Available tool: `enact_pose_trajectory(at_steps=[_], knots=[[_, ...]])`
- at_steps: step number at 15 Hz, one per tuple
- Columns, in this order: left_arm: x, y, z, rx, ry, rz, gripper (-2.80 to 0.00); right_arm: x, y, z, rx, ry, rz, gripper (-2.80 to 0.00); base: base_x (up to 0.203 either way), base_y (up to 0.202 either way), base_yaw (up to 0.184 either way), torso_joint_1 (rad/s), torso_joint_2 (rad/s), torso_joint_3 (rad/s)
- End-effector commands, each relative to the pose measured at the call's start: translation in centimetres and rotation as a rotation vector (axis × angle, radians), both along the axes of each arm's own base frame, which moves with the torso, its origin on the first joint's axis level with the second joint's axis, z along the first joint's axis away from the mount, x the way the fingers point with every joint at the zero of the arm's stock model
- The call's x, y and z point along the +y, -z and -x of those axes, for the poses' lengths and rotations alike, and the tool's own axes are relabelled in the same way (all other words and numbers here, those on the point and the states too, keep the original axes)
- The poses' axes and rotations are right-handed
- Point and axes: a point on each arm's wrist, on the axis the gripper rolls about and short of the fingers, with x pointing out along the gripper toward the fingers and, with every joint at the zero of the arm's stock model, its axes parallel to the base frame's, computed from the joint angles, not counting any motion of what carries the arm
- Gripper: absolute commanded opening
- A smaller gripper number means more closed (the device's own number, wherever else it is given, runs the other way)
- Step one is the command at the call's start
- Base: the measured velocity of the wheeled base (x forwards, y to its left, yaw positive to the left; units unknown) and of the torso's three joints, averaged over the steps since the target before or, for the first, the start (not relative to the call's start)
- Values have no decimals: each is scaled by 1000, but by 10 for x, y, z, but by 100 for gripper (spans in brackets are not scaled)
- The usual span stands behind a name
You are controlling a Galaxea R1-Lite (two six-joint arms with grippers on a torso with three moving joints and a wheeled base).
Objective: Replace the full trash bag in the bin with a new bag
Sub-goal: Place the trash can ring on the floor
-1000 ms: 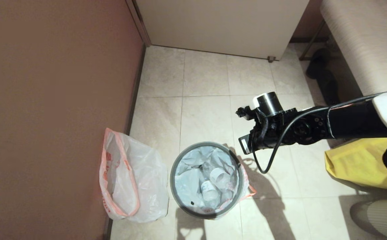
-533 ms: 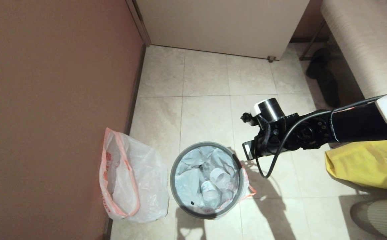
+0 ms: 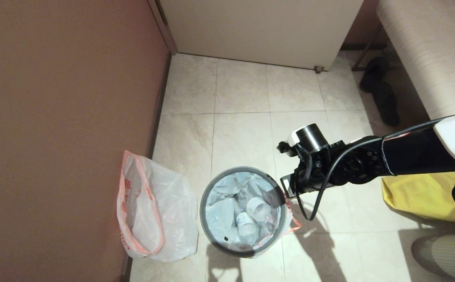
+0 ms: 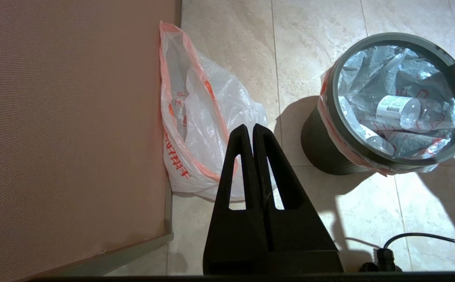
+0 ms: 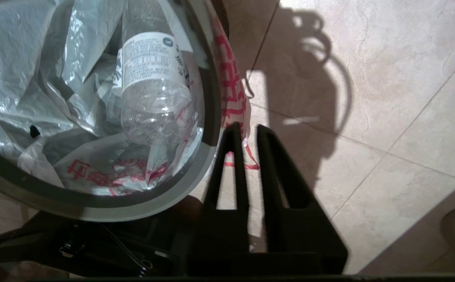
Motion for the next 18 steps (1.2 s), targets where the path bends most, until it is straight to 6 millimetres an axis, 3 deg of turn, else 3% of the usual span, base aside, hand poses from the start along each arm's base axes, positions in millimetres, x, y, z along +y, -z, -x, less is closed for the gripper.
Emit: enact_pose_trajectory(at_steps=[1, 6, 10, 14, 15, 18], knots=[[0, 0, 0, -1, 0, 1, -280, 4, 2, 2, 4, -14, 9, 0, 0, 0, 0, 0, 0, 0], [0, 0, 0, -1, 0, 1, -280, 21, 17, 6, 4, -10, 64, 0, 0, 0, 0, 0, 0, 0], [0, 0, 0, -1, 0, 1, -280, 30, 41, -6, -27, 8, 80, 0, 0, 0, 0, 0, 0, 0], [0, 0, 0, -1, -1, 1, -280, 32, 52, -9, -15, 9, 90, 0, 0, 0, 0, 0, 0, 0], [0, 0, 0, -1, 0, 1, -280, 33, 56, -11, -12, 9, 93, -280, 0, 0, 0, 0, 0, 0], [0, 0, 0, -1, 0, 1, -280, 34, 61, -14, -19, 10, 89, -280, 0, 0, 0, 0, 0, 0]])
